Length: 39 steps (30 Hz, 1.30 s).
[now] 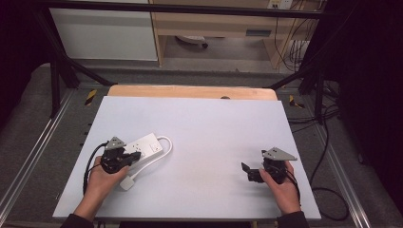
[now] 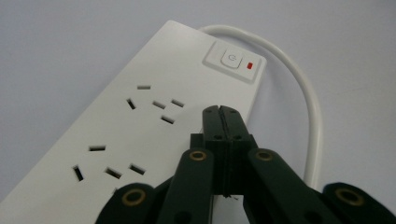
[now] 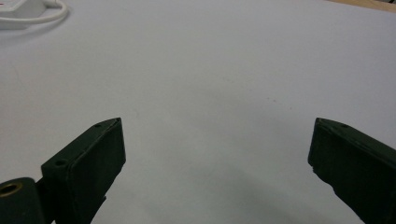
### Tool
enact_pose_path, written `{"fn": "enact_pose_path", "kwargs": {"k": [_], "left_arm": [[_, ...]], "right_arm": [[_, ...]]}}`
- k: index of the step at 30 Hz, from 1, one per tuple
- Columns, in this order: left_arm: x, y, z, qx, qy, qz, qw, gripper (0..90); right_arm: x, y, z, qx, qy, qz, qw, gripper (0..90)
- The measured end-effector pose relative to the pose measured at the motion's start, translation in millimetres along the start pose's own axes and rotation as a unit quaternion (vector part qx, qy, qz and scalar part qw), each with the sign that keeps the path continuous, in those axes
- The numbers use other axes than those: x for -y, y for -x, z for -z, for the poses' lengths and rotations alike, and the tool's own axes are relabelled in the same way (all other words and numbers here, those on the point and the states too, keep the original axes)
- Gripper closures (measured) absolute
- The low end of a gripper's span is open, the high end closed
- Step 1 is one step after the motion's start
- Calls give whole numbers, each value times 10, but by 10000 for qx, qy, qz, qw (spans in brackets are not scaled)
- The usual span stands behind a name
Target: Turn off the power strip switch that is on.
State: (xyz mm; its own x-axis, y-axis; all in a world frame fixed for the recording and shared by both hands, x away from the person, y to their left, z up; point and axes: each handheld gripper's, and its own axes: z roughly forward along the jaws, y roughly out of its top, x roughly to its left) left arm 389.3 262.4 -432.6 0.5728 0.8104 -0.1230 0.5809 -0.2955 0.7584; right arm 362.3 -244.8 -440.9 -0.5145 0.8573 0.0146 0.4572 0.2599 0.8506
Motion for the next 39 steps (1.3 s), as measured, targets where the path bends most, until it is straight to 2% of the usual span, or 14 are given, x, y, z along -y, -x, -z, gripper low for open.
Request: {"fn": "enact_pose_path", "kwargs": {"k": [16,21,25,33,36,39], "left_arm": [[-1,7,-14,-38,75,-66,9999,900],[-13,13,2,-37,244,-78,9997,900],[-26,22,23,-47,475,-91,9988,894],[-76,65,64,-157,1051,-105,9943,575],[-86,69,69,-187,1144,-66,9932,468],[-98,80,68,-178,1212,-33,9925,408]], "right_arm": [[0,-1,-2,-8,-7,-6,10000,45],[1,2,-3,4,10,2,10000,45],[0,1,-3,-3,3,0,10000,44],[2,5,-7,-3,3,-9,10000,44],[2,8,-6,-7,6,-13,10000,44],[3,12,-6,0,-3,-10,10000,44]]}}
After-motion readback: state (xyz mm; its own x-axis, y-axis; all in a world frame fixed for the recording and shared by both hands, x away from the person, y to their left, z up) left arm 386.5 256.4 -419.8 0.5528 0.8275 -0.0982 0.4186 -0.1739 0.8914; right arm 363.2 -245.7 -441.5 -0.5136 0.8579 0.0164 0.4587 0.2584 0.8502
